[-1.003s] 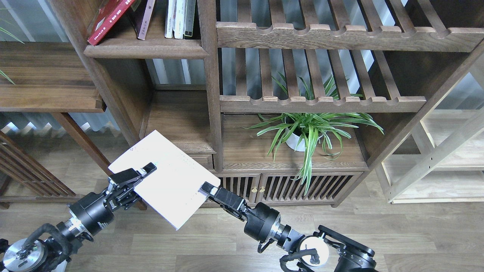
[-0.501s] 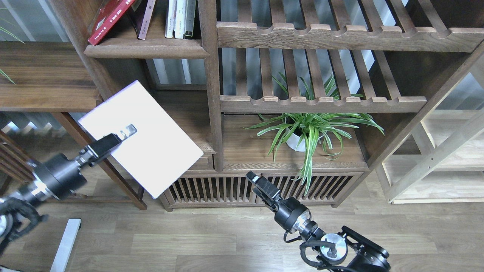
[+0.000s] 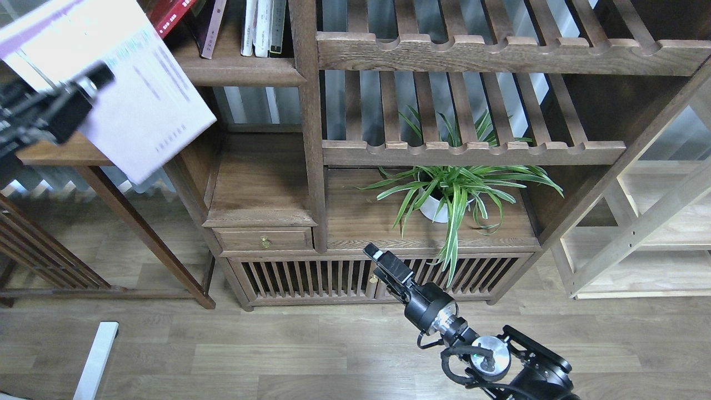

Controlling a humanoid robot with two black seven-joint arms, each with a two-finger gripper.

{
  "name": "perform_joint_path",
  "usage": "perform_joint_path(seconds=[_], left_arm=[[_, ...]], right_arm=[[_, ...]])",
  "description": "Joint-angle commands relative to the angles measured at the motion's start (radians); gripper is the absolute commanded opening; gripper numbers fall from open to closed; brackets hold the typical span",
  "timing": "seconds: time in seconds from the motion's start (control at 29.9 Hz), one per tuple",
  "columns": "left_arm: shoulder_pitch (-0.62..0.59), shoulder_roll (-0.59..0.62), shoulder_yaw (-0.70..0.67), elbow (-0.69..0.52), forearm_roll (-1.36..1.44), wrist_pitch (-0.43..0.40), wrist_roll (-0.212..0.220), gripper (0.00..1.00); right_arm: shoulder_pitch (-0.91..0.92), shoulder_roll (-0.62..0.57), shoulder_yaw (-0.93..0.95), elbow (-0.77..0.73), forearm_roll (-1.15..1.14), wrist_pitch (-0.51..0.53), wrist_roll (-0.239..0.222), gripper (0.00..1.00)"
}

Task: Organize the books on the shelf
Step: 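Lift the white book with the left gripper up to the upper shelf, then insert the white book into the upper shelf slot with the left gripper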

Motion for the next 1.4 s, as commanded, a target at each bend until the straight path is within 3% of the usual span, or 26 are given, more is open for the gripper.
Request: perform_joint_path(seconds=[0.0,0.4,0.6,0.74,0.97,1.17,1.37], left_arm=[[-0.109,0.058,-0.006,0.007,0.013,0.000,0.000,0.03],[-0.428,0.121,0.081,0.205,0.017,0.000,0.000,0.03],[-0.471,0.126,0.135,0.239,0.016,0.000,0.000,0.04],[-0.511,0.127,0.219,0.240,0.016,0.101,0.000,0.05],[-0.621,0.110,0.317,0.346,0.014,0.128,0.000,0.04],[-0.684,0.077,0.385,0.400,0.016,0.203,0.000,0.04],[-0.768,0.044,0.445,0.493,0.019,0.207,0.000,0.04]], right_arm=[[0.000,0.000,-0.002,0.002,0.000,0.000,0.000,1.00],[0.002,0.000,-0.009,0.003,0.000,0.000,-0.002,1.00],[0.002,0.000,-0.009,0.006,0.000,0.000,-0.002,1.00],[0.002,0.000,-0.009,0.011,-0.002,0.000,-0.002,1.00],[0.000,0.000,-0.009,0.015,0.000,0.000,-0.002,1.00],[0.000,0.000,-0.009,0.020,0.000,0.000,-0.002,1.00],[0.000,0.000,-0.009,0.022,0.000,0.000,-0.002,1.00]])
